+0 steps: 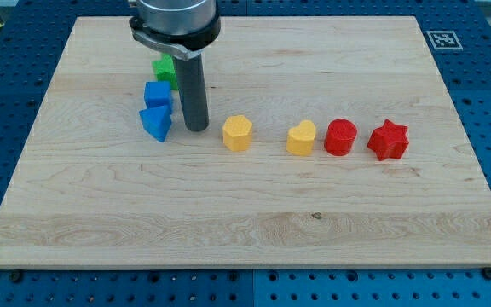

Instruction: Push the yellow hexagon to the yellow heart

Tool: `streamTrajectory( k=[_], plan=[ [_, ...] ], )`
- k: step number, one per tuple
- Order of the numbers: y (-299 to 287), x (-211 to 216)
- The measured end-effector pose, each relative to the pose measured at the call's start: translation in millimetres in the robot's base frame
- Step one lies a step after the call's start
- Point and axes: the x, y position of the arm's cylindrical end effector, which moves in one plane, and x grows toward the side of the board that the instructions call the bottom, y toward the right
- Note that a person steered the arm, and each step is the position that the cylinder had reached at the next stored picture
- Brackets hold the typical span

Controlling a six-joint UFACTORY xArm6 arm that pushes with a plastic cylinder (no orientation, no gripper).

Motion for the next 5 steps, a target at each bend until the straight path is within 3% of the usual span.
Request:
streamTrajectory(
  k=[5],
  plan=[
    [52.6, 7.0]
  ],
)
